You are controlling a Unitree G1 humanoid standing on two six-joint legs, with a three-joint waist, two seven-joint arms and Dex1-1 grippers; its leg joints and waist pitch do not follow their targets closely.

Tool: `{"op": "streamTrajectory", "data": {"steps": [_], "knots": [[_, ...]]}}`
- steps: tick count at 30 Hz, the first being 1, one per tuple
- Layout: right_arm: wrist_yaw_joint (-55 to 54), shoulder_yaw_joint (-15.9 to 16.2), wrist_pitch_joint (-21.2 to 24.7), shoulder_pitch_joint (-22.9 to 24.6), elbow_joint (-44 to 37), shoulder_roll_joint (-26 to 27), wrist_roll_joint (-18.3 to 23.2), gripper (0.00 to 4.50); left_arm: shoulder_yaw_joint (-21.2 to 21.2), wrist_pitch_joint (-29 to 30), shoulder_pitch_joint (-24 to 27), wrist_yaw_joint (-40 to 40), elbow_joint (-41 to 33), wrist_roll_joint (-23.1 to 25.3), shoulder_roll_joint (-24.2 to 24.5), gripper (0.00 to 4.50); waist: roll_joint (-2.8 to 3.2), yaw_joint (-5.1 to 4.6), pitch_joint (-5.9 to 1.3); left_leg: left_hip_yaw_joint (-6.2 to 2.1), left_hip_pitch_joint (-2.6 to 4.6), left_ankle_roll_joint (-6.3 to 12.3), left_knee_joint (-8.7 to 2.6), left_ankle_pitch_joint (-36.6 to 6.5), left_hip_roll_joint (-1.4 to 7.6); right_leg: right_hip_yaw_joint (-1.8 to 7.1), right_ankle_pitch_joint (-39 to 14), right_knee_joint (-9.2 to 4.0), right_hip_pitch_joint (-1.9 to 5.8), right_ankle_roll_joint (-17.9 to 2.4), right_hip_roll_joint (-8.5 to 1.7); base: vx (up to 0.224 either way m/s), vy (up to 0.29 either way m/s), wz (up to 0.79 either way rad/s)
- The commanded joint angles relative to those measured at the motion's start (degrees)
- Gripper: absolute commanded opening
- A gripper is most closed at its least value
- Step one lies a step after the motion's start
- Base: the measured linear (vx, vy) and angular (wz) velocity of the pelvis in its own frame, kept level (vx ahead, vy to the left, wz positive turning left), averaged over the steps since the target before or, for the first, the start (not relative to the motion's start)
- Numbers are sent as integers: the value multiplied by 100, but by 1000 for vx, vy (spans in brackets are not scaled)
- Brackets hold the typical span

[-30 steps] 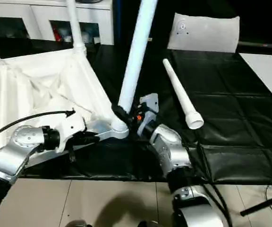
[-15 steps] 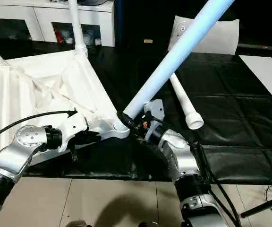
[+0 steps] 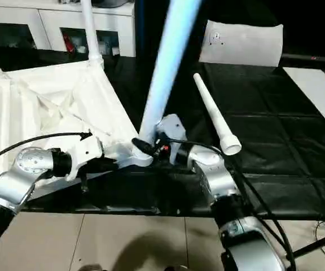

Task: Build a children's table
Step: Insert table leg to table base

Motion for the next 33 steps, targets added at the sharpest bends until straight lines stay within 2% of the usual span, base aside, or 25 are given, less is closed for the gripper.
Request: {"op": "streamTrajectory", "data": {"steps": [1,2,3,5,6,7,8,9,10,13,14,15,21,25,29,30,33], "knots": [[362,346,283,105,241,-86,-200,190,-233,-283,-205,-525,-55,45,39,0,111,-41,-367,3,-70,234,-432,-753,151,433,-2330,-515,358,-308,-470,0,0,0],[431,385,321,101,215,-90,-196,190,-249,-308,-239,-601,-41,22,43,0,112,-39,-365,1,-61,234,-435,-775,154,431,-2345,-518,358,-311,-470,0,0,0],[438,389,325,101,212,-90,-196,190,-250,-310,-242,-610,-39,20,43,0,125,-50,-334,1,-60,240,-447,-847,153,432,-2371,-533,350,-311,-463,0,0,0],[627,472,433,86,148,-99,-184,190,-287,-352,-328,-767,1,-29,32,0,110,-49,-345,-7,-65,238,-450,-829,159,438,-2322,-514,371,-323,-475,0,0,0],[737,505,504,80,98,-102,-178,190,-314,-387,-383,-852,25,-37,25,0,135,-74,-227,0,-74,276,-476,-937,146,442,-2380,-551,317,-301,-440,0,0,0],[864,533,569,63,76,-105,-160,190,-345,-426,-453,-930,75,-36,5,0,110,-82,-228,3,-52,311,-477,-991,135,437,-2476,-562,325,-267,-436,0,0,0],[979,573,641,76,-2,-115,-135,190,-361,-432,-491,-1002,74,-50,1,0,112,-76,-231,2,-48,324,-476,-977,135,439,-2498,-565,327,-266,-441,0,0,0],[1094,608,706,83,-58,-126,-101,190,-381,-456,-549,-1044,118,-40,-18,0,118,-83,-172,-3,-58,354,-493,-1022,141,443,-2559,-580,309,-250,-439,0,0,0],[1094,608,706,83,-58,-126,-101,190,-381,-456,-549,-1044,118,-40,-18,0,107,-93,-165,-3,-58,369,-495,-1014,142,444,-2542,-578,311,-245,-436,0,0,0],[1525,772,942,134,-292,-178,33,190,-416,-541,-698,-1211,266,0,-69,0,82,-102,-85,-2,-60,428,-513,-995,149,451,-2466,-581,289,-272,-436,0,0,0],[1591,807,982,149,-342,-185,46,190,-422,-557,-708,-1234,271,7,-62,0,87,-100,-86,-11,-63,442,-520,-983,153,447,-2457,-573,304,-283,-435,0,0,0],[1700,852,1031,154,-375,-189,54,190,-431,-576,-751,-1261,328,30,-67,0,87,-104,-58,-18,-62,453,-533,-973,165,450,-2434,-575,297,-292,-441,0,0,0],[1949,965,1175,146,-471,-133,4,190,-426,-586,-919,-1252,529,147,-51,0,68,-126,-50,-18,-73,517,-538,-589,191,469,-1807,-487,331,-580,-463,0,0,0],[1831,955,1151,193,-496,-39,-36,190,-305,-500,-906,-1128,585,211,12,0,93,-134,-68,-8,-59,509,-539,-530,213,481,-1517,-446,340,-823,-482,0,0,0],[1763,921,1128,233,-499,0,-52,190,-216,-455,-826,-1134,550,215,66,0,85,-148,-38,-9,-56,410,-565,-777,204,480,-2001,-515,341,-700,-505,0,0,0],[1765,917,1145,257,-534,7,-50,190,-187,-445,-811,-1121,554,218,83,0,85,-151,-58,-11,-50,390,-564,-795,202,479,-2119,-526,347,-657,-512,0,0,0],[1753,906,1182,351,-662,2,-45,190,-152,-424,-794,-1049,576,246,127,0,92,-160,-65,-13,-54,383,-567,-743,207,485,-2122,-537,341,-617,-515,0,0,0]]}}
